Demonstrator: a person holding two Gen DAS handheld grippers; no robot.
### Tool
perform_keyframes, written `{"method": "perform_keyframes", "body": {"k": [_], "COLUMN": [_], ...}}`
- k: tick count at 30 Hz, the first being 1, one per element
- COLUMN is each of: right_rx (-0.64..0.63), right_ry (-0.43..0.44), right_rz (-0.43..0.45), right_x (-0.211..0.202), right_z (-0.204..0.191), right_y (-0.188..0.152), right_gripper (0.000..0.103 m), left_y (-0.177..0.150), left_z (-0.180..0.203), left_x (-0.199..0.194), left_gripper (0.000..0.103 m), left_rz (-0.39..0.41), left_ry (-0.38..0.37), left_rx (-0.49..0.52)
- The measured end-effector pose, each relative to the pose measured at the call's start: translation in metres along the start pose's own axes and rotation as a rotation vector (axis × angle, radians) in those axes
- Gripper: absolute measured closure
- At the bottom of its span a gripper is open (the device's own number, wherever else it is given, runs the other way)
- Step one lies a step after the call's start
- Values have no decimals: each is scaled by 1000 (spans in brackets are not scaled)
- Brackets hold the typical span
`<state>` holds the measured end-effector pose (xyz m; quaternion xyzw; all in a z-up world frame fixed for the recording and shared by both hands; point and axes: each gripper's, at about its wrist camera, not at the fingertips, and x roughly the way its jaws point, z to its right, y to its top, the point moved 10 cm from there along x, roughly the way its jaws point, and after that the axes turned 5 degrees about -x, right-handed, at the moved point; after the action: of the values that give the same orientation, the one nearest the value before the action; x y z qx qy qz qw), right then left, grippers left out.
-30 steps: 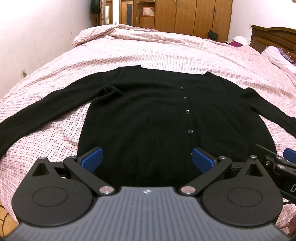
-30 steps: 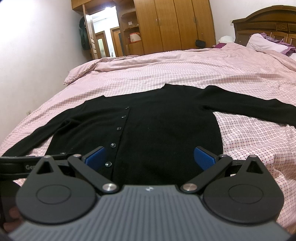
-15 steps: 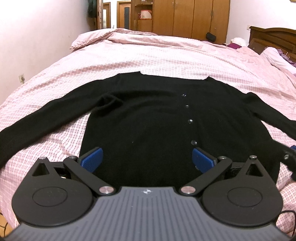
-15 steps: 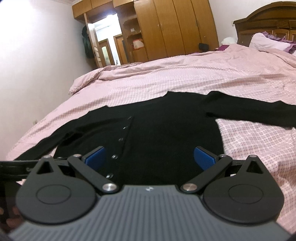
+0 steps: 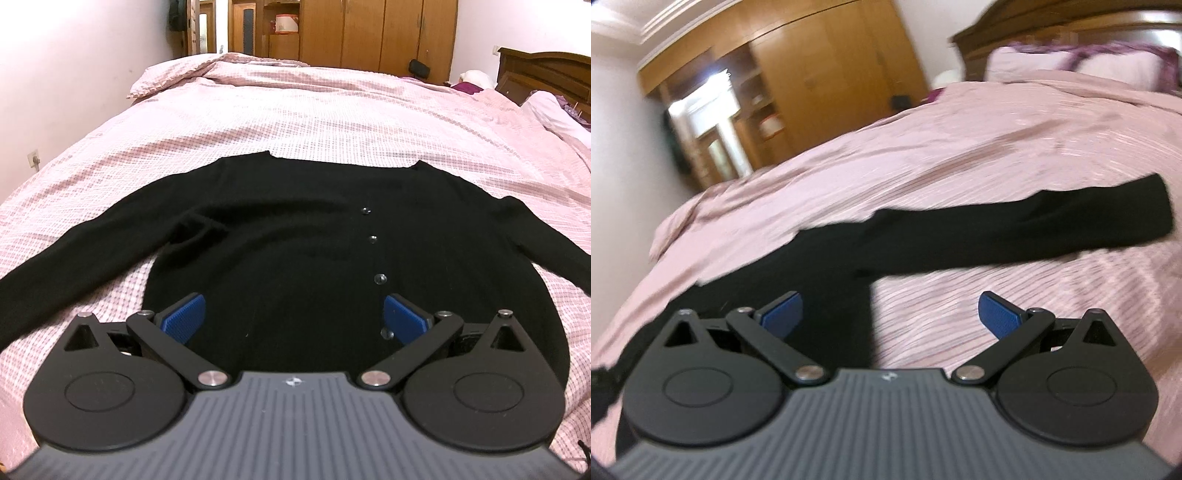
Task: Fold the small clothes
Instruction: 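Grasp the cardigan sleeve nearest the right tool with the right gripper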
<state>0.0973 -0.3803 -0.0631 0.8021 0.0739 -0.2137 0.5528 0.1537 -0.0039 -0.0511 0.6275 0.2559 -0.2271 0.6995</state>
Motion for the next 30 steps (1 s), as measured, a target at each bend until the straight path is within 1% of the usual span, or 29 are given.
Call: {"method": "perform_keyframes", "body": {"k": [3, 7, 10, 15, 17, 19, 21, 25, 30], "right_rx": [76, 188, 281, 445, 459, 444, 450, 487, 513], "right_ry": [-58, -103, -109, -77, -70, -64, -55, -16, 18], "right_rz": [23, 37, 51, 23, 20, 31, 38, 75, 110], "right_x": [6, 18, 30, 55, 62, 69, 79, 92, 97], "right_z": [40, 89, 119, 153, 158, 160, 164, 178, 185], "right_y": [11, 17, 19, 10, 6, 6, 5, 14, 23], "right_gripper": [0, 0, 0, 0, 0, 0, 0, 0, 0], "left_y": [2, 2, -1, -10, -16, -22, -25, -27, -28], "left_z": [6, 15, 20, 26, 24, 21, 19, 20, 20], "left_x": [13, 31, 45, 68, 77, 87, 91, 94, 100], "left_gripper": [0, 0, 0, 0, 0, 0, 0, 0, 0], "left_rz": [-16, -38, -65, -125, -156, -182, -179, -173, -175], "left_ry": [-6, -13, -11, 5, 20, 26, 19, 25, 26], "left_rx": [3, 5, 4, 8, 0, -16, -29, 7, 8]}}
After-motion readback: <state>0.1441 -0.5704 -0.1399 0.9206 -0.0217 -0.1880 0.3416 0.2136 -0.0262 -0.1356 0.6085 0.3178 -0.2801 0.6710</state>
